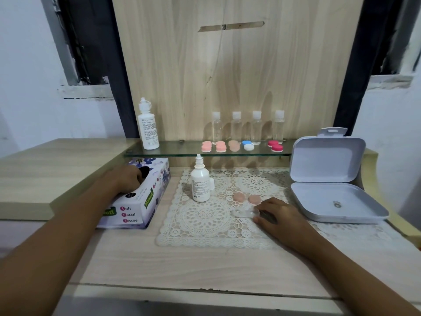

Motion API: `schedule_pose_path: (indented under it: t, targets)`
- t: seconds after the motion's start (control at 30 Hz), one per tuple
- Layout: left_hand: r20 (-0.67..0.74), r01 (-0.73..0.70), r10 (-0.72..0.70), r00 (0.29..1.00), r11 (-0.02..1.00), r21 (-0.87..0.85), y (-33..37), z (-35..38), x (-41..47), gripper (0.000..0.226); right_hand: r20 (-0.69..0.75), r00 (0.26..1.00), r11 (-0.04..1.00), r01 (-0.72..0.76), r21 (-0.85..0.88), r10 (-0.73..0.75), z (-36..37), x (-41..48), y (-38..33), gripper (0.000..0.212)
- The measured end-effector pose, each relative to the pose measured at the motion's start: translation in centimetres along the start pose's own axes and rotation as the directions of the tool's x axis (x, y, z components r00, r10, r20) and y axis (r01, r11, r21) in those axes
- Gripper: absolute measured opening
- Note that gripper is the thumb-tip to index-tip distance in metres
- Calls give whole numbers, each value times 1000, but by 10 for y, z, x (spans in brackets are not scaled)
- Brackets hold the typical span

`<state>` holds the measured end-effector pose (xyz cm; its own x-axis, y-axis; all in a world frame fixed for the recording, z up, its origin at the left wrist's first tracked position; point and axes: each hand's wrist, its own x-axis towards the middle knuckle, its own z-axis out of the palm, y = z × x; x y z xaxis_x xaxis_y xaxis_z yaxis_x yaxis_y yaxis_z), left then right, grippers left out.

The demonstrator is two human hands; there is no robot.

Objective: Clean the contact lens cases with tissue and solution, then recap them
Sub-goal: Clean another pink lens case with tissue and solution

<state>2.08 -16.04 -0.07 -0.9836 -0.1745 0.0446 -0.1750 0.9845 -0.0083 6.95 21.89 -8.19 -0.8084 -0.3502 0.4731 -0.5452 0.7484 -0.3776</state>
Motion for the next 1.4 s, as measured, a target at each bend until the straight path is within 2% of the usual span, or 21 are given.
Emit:
schedule_pose_path:
  t: [0.2, 0.3, 0.4, 0.5, 0.57, 0.7, 0.77, 0.83, 0.87, 1.0, 1.13, 1.27, 1.4]
  targets:
    - [-209, -78, 80, 975, 997, 16, -3, 1, -10, 20, 4, 1000, 1000, 5, 1, -5, 0, 0, 0, 25]
    - [-319, -53, 16, 948, 993, -106, -4, 5, -15, 20, 3, 1000, 1000, 5, 4, -5, -1, -1, 0, 24]
    - [-456, -56, -82, 886, 958, -280, 2, 4, -24, 17, 5, 1000, 1000, -1, 5, 1, -1, -1, -1, 24]
    - [-405, -42, -228, 886, 829, -558, 3, 0, -30, 21, 4, 1000, 1000, -5, -2, 5, -1, 0, -1, 24]
    - [-367, -68, -268, 891, 720, -691, 1, -2, -29, 17, 6, 1000, 1000, -9, 10, 9, -1, 0, -1, 23]
    - [-347, -133, -285, 894, 570, -811, 0, -9, -29, 22, 7, 1000, 1000, -9, 30, 9, -1, -1, -2, 21]
    - [-331, -183, -273, 903, 454, -872, 4, -16, -35, 26, 7, 1000, 1000, -9, 21, 9, -1, 0, -2, 22]
    - [-311, -210, -246, 918, 362, -908, 9, -24, -44, 23, 3, 1000, 1000, -11, 16, 11, -1, 0, -2, 23]
    - [-307, -215, -236, 922, 347, -913, 13, -29, -49, 18, 3, 1000, 1000, -12, 14, 12, -1, 0, -1, 23]
    - [-408, -297, -221, 886, 404, -865, 23, -48, -65, 18, 6, 1000, 1000, -17, 12, 17, 0, 1, 0, 24]
    - [-544, -395, -168, 822, 520, -758, 43, -58, -84, 28, 3, 1000, 1000, -17, 14, 17, 0, 0, 0, 24]
    - [-548, -463, -68, 834, 456, -760, 71, -55, -108, 28, -1, 1000, 1000, -11, 13, 11, 0, -1, 0, 24]
    - [-541, -496, 23, 841, 434, -752, 103, -38, -130, 22, 0, 1000, 1000, -13, 21, 13, -1, -1, 0, 25]
